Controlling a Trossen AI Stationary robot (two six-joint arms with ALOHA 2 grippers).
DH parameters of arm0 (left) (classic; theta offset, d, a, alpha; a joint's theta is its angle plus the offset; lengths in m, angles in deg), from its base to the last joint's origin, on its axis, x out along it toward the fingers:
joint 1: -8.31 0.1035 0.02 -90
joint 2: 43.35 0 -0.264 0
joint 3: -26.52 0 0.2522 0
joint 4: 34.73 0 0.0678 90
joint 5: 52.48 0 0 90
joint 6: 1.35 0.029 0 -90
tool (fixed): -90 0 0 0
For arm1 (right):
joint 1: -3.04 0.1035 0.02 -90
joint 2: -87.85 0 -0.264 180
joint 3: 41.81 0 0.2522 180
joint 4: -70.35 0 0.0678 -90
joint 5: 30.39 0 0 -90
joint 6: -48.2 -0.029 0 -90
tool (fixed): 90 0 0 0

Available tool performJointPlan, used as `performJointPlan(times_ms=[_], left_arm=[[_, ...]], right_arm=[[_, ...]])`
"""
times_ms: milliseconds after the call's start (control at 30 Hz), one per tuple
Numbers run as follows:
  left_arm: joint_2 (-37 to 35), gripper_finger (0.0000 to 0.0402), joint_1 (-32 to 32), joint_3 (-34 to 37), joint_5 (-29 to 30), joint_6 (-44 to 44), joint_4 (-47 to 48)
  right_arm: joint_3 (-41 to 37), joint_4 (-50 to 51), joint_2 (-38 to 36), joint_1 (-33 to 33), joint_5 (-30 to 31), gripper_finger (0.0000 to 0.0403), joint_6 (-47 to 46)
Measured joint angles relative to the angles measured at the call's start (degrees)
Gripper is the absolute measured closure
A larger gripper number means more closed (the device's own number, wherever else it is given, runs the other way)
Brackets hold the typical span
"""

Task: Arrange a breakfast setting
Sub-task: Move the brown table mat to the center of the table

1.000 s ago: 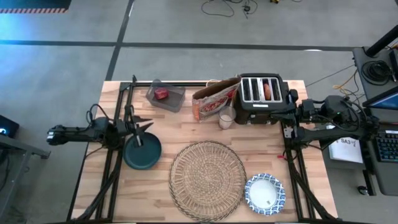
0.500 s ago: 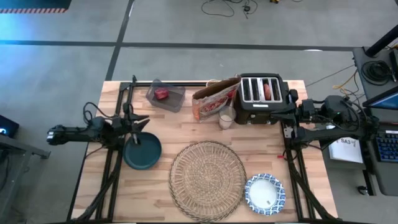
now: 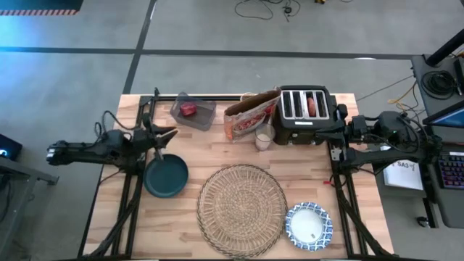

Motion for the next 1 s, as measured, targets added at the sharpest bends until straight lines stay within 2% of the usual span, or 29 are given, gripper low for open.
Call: performJointPlan(times_ms=[133,233,333,500,733,1000], left_arm=[[5.8,0.0351,0.0,-3.9,6.8,-5.2,6.4],[9.6,0.0351,0.0,-5.1,12.7,-7.4,6.6],[12.5,0.0351,0.0,-5.9,15.7,-7.7,6.5],[16.8,0.0351,0.0,-6.4,16.0,-8.3,6.7],[21.7,0.0351,0.0,-6.5,21.8,-5.3,6.8],[26.3,0.0351,0.0,-6.8,21.9,-9.3,8.0]], right_arm=[[0.0,0.0,0.0,0.0,0.0,0.0380,0.0],[0.0,0.0,0.0,0.0,0.0,0.0380,0.0],[0.0,0.0,0.0,0.0,0.0,0.0380,0.0],[0.0,0.0,0.0,0.0,0.0,0.0380,0.0],[0.0,0.0,0.0,0.0,0.0,0.0380,0.0],[0.0,0.0,0.0,0.0,0.0,0.0380,0.0]])
